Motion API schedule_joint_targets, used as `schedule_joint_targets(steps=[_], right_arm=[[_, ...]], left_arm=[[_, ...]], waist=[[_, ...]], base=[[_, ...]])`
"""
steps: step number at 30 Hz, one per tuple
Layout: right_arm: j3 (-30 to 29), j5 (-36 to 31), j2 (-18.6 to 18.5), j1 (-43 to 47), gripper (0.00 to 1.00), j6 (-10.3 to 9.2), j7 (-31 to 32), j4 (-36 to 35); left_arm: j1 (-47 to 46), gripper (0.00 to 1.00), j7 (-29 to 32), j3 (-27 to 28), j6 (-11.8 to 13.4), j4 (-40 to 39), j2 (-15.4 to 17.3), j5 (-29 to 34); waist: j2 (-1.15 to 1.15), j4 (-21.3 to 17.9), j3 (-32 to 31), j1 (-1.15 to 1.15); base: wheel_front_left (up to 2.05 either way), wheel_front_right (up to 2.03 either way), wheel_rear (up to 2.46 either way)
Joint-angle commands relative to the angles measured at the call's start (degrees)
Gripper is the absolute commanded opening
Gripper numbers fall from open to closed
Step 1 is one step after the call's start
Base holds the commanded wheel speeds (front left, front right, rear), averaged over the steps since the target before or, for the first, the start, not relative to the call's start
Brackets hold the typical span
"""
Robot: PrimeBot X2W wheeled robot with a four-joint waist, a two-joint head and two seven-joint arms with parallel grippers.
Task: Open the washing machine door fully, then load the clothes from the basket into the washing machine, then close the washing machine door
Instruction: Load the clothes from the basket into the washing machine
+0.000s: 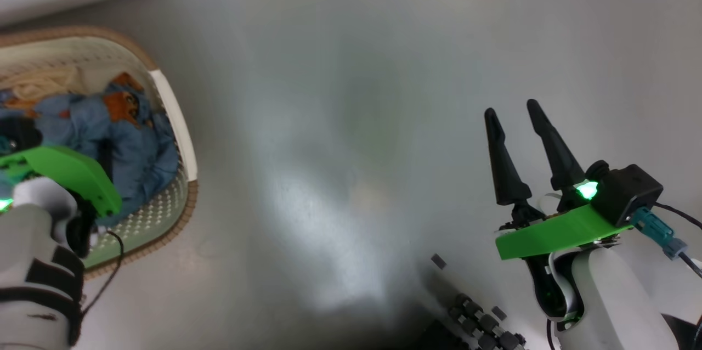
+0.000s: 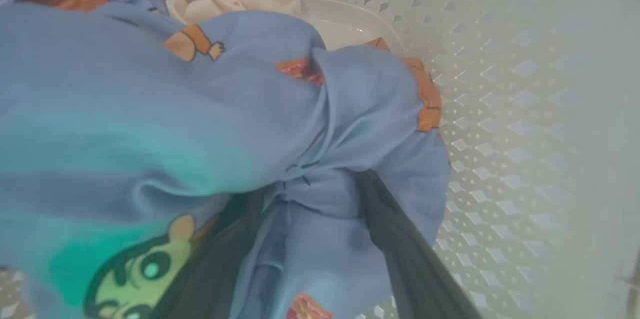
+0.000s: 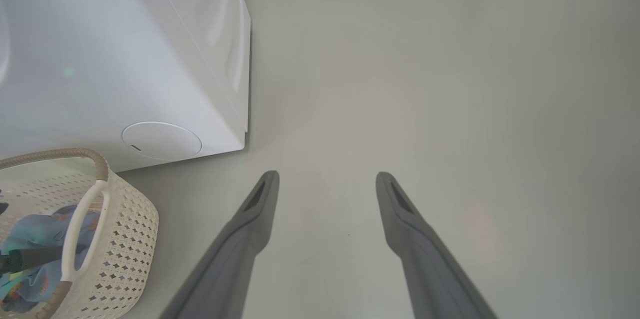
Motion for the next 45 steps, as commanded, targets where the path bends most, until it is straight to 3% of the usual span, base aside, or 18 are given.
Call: schedule_joint_targets(steps=[1, 2, 4, 5, 16, 26, 39, 45], right_arm=[[1.46, 1.31, -0.59, 0.58, 1.00, 0.31, -0.59, -0.61], [1.64, 1.51, -0.59, 0.41, 1.00, 0.31, -0.62, -0.53], [1.85, 1.66, -0.59, 0.08, 1.00, 0.31, -0.67, -0.38], [1.92, 1.71, -0.59, -0.02, 1.00, 0.31, -0.69, -0.29], [0.91, 1.10, -0.59, -1.01, 1.00, 0.31, -0.74, -0.88], [-1.28, -0.26, -0.59, -0.60, 1.00, 0.31, -0.75, -1.04], [-4.55, -3.69, -0.59, 1.70, 1.00, 0.31, -0.36, -0.68], [-6.06, -5.25, -0.59, 3.90, 1.00, 0.31, 0.98, -1.01]], left_arm=[[0.42, 1.00, 0.44, 0.93, 0.66, 0.01, 2.32, -0.35], [0.05, 0.88, 0.49, 0.84, 1.10, 0.05, 2.50, -0.26], [-0.41, 0.22, 1.07, 0.70, 1.61, 0.14, 2.62, -0.27], [-0.50, 0.00, 1.21, 0.71, 1.78, 0.18, 2.68, -0.35], [0.52, 0.00, -1.00, 1.65, 3.26, 0.44, 2.58, -2.00], [1.93, 0.00, -4.82, 2.42, 2.38, 0.53, 0.02, -3.76], [6.34, 0.00, -14.83, 2.86, -0.76, 0.60, -4.14, -5.48], [9.54, 0.00, -18.45, 2.00, -0.91, -0.80, -4.96, -4.25]], waist=[[0.00, -1.04, 2.40, -0.01], [0.00, -1.08, 2.71, -0.01], [0.00, -1.14, 3.09, -0.01], [0.00, -1.15, 3.19, -0.01], [0.00, -0.22, 3.08, -0.01], [0.00, 2.66, 0.74, -0.01], [0.00, 8.07, -8.24, -0.01], [0.00, 9.80, -14.30, -0.01]], base=[[0.00, 0.00, 0.00], [0.00, 0.00, 0.00], [0.00, 0.00, 0.00], [0.00, 0.00, 0.00], [0.00, 0.00, 0.00], [0.00, 0.00, 0.00], [0.00, 0.00, 0.00], [0.00, 0.00, 0.00]])
